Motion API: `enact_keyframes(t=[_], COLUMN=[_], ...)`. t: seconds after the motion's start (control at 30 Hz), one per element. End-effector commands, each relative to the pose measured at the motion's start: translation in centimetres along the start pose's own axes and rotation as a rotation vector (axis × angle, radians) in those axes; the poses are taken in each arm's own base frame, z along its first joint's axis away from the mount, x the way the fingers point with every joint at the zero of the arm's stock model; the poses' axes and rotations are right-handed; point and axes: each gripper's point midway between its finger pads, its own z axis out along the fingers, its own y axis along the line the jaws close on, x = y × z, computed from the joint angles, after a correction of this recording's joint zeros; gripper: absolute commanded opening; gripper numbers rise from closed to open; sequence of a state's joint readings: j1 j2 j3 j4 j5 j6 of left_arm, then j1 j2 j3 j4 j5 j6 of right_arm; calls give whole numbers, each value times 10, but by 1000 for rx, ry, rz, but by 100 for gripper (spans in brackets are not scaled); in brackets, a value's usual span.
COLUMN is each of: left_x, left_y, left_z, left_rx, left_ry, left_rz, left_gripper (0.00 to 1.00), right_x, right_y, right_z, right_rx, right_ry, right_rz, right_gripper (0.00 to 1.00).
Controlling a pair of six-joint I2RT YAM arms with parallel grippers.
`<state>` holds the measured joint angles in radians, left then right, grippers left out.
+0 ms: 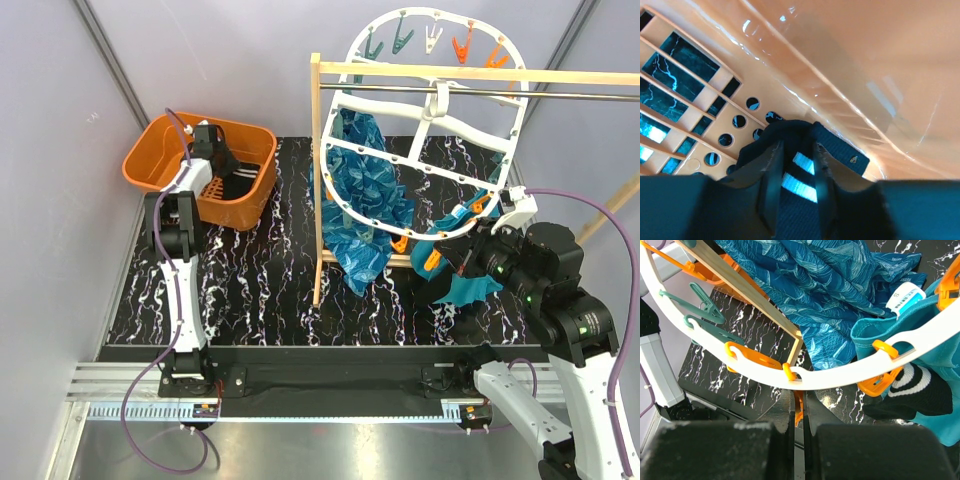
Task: Clip the socks to the hanger
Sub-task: Pick up the sock from the bin.
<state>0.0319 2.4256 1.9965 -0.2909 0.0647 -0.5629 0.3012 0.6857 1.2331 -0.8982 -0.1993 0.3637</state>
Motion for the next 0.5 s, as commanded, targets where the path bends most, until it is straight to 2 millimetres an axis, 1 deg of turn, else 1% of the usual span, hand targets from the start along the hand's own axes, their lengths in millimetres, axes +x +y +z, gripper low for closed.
enact_keyframes(t=[0.0, 0.03, 0.07, 0.1, 0.13, 0.17, 0.2, 0.23, 0.33, 0.37, 0.43, 0.47], left_x=[-9, -10, -11, -14, -16, -18, -22, -31, -45, -58, -68, -80], left_y=[-11, -13, -14, -15, -17, -19, -20, -28, -34, -41, -47, -54], left_z=[7, 7, 7, 4, 1, -1, -5, -16, -32, -46, -58, -72], left_rx=[25, 31, 32, 38, 39, 44, 45, 57, 63, 78, 91, 106], left_ry=[-41, -42, -43, -45, -48, -52, -59, -77, -113, -143, -168, -195], left_rz=[-15, -14, -14, -16, -17, -19, -21, -22, -23, -23, -25, -32], left_gripper=[28, 22, 18, 10, 10, 1, 0, 0, 0, 0, 0, 0], right_x=[20, 20, 20, 20, 20, 20, 20, 20, 20, 20, 20, 20], right_y=[-13, -14, -14, -15, -15, -15, -15, -16, -16, -16, -16, -17], right_z=[5, 4, 4, 4, 4, 4, 3, 4, 5, 6, 7, 8], right_rx=[68, 72, 74, 77, 79, 79, 78, 81, 80, 81, 81, 81], right_ry=[84, 82, 84, 83, 84, 84, 81, 83, 86, 88, 90, 86], right_rz=[46, 46, 46, 46, 46, 45, 45, 45, 41, 38, 38, 36], right_gripper=[0, 0, 0, 0, 0, 0, 0, 0, 0, 0, 0, 0])
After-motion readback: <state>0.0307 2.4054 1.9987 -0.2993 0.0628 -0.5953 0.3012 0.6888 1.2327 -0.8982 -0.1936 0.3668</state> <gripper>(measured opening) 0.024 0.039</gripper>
